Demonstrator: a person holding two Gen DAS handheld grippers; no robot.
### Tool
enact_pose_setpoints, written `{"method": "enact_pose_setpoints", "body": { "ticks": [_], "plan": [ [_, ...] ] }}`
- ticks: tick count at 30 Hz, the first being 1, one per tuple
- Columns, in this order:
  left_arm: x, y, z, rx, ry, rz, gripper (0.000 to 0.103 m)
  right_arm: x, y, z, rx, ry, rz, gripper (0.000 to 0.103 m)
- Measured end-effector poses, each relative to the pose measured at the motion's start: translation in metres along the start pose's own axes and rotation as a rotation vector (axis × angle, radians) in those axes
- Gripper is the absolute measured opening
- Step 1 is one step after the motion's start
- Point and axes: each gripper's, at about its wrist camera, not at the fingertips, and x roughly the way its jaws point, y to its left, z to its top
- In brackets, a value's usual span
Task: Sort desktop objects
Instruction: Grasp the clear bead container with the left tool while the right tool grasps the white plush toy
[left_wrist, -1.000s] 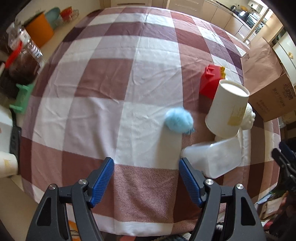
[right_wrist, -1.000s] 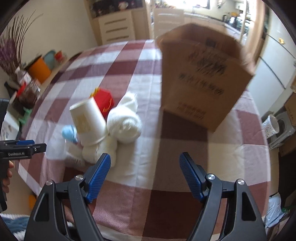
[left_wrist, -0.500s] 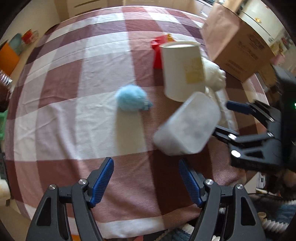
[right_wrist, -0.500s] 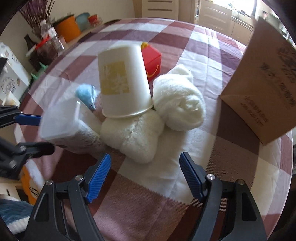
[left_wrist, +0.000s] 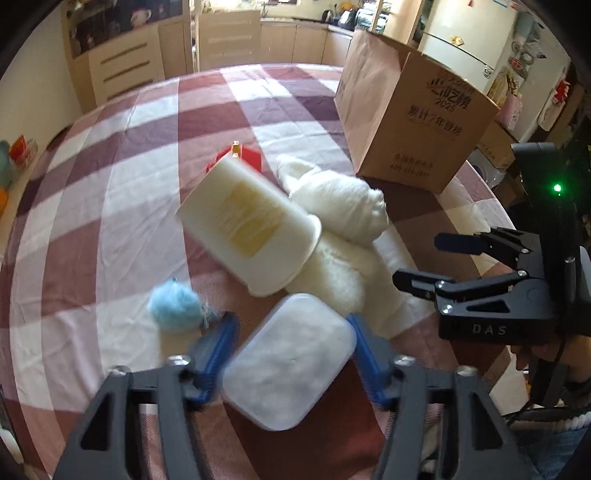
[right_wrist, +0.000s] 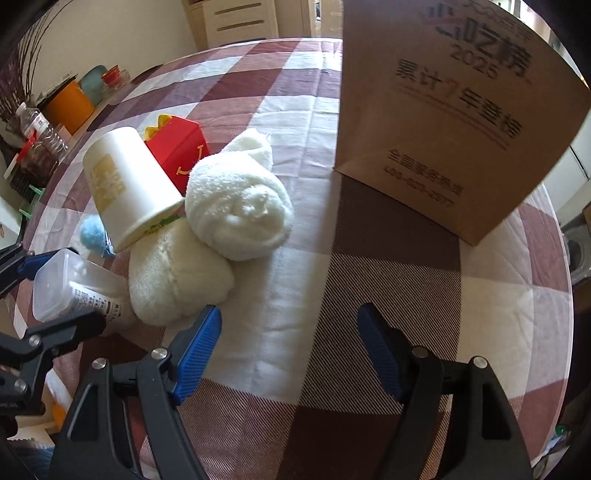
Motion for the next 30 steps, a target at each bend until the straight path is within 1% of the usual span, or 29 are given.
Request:
{"method": "enact_pose_setpoints", "body": {
  "ticks": [3,5,7,10,13,14,15,18,21,23,24,25,27,28,30],
  "plan": [
    [-0.006,0.014,-0.006,-0.048,-0.006,0.049,0.06,-0.003,-0.002,-0.002,0.005,-0.003,0.004,0.077],
    [-0.009,0.031,-0.012,-0.12,-0.006,0.102,0.06,-0.003,-0.003,-0.001,0.009,0.001,0.016,0.077],
    [-0.014,0.05,-0.018,-0.197,-0.011,0.161,0.06,-0.001,0.0,-0.001,0.007,0.013,0.045,0.078],
    [-0.021,0.074,-0.024,-0.277,-0.03,0.249,0.06,0.005,0.013,-0.001,-0.024,0.035,0.098,0.078],
    [-0.023,0.087,-0.027,-0.319,-0.047,0.256,0.062,0.008,0.031,0.0,-0.08,0.037,0.162,0.079],
    [-0.023,0.088,-0.028,-0.321,-0.048,0.268,0.062,0.01,0.038,0.001,-0.101,0.035,0.185,0.08],
    [-0.02,0.088,-0.029,-0.318,-0.044,0.279,0.062,0.012,0.045,0.003,-0.125,0.033,0.203,0.083],
    [-0.012,0.091,-0.032,-0.32,-0.026,0.28,0.062,0.018,0.063,0.008,-0.183,0.015,0.213,0.085],
    [-0.008,0.089,-0.033,-0.312,-0.014,0.275,0.062,0.026,0.072,0.012,-0.223,0.01,0.191,0.086],
    [-0.007,0.089,-0.036,-0.303,0.002,0.253,0.061,0.028,0.075,0.01,-0.25,0.007,0.18,0.078],
    [-0.008,0.089,-0.037,-0.296,0.008,0.245,0.061,0.026,0.074,0.009,-0.263,0.007,0.175,0.067],
    [-0.009,0.088,-0.039,-0.29,0.014,0.24,0.061,0.024,0.071,0.008,-0.259,0.023,0.185,0.064],
    [-0.011,0.088,-0.043,-0.288,0.021,0.235,0.061,0.02,0.061,0.004,-0.21,0.065,0.213,0.062],
    [-0.012,0.089,-0.044,-0.291,0.023,0.234,0.061,0.018,0.055,0.001,-0.187,0.081,0.211,0.062],
    [-0.012,0.089,-0.046,-0.296,0.027,0.231,0.061,0.014,0.044,-0.009,-0.163,0.098,0.179,0.062]
  ]
}}
